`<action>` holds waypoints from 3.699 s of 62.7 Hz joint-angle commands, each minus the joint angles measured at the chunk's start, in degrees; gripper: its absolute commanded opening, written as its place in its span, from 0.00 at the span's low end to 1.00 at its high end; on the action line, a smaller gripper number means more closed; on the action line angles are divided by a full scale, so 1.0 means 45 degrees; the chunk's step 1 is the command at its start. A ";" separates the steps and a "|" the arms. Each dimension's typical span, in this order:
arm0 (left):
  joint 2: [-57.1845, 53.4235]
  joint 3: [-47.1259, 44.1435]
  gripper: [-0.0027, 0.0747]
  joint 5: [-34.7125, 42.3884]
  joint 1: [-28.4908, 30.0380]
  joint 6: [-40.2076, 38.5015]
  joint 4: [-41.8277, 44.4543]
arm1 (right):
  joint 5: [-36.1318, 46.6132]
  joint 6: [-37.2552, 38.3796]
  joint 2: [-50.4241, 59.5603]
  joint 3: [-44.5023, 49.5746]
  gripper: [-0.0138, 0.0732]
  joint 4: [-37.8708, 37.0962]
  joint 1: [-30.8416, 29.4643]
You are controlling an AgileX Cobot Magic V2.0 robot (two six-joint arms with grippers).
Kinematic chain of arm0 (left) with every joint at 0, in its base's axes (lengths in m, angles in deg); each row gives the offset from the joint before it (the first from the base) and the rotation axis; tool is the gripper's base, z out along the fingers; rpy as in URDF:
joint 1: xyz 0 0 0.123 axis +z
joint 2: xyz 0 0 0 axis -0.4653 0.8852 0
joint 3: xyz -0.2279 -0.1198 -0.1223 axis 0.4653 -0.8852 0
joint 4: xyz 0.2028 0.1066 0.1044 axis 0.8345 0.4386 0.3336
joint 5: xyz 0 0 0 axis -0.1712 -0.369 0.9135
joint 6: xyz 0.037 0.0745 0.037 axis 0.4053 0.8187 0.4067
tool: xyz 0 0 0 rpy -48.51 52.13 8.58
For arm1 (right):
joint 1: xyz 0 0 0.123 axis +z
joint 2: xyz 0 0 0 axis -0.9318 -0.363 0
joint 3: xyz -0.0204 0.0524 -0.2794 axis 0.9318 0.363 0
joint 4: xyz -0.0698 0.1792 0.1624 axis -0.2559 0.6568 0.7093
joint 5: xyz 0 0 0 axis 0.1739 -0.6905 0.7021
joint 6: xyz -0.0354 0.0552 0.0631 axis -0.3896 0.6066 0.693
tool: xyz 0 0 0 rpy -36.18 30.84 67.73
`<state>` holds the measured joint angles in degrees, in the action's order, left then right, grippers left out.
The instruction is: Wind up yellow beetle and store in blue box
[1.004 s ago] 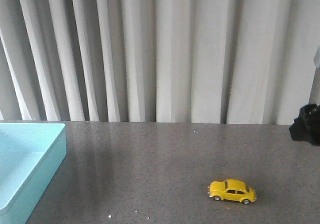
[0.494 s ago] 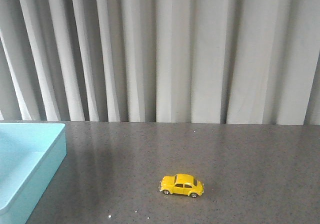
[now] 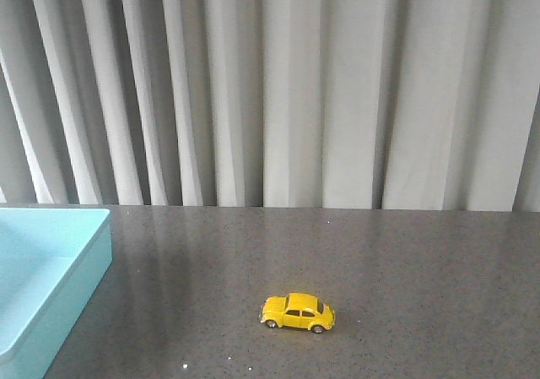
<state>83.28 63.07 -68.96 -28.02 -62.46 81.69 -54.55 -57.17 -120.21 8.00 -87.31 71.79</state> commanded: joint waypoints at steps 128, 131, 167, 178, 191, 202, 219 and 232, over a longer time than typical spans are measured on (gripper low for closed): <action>1.2737 1.3630 0.75 -0.4313 -0.2869 1.2758 -0.7029 | 0.0687 0.0024 -0.0021 -0.0315 0.81 -0.0081 0.0016; 1.3406 1.4393 0.75 -0.5040 -0.3222 1.2866 -0.6682 | 0.0687 0.0024 -0.0021 -0.0315 0.81 -0.0081 0.0016; 1.8964 2.1433 0.75 -0.8029 -0.4455 1.4576 -0.7868 | 0.0675 0.0024 -0.0021 -0.0315 0.81 -0.0081 0.0016; 1.9666 2.2051 0.75 -0.7889 -0.4590 1.4746 -0.8446 | 0.0675 0.0024 -0.0021 -0.0315 0.81 -0.0081 0.0016; 1.9945 2.2034 0.75 -0.7831 -0.4747 1.4961 -0.9079 | 0.0687 0.0024 -0.0021 -0.0315 0.81 -0.0081 0.0016; 2.0239 2.2034 0.75 -0.7515 -0.4817 1.5008 -0.9137 | 0.0687 0.0024 -0.0021 -0.0315 0.81 -0.0081 0.0016; 2.0532 2.2034 0.75 -0.7127 -0.4817 1.4959 -0.9512 | 0.0667 0.0024 -0.0021 -0.0315 0.81 -0.0081 0.0016; 2.0492 2.2034 0.61 -0.7123 -0.4817 1.4971 -0.9544 | 0.0667 0.0024 -0.0021 -0.0315 0.81 -0.0081 0.0016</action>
<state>179.51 160.55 -102.26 -49.43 5.03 42.03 -54.80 -56.99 -120.19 8.00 -87.31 71.79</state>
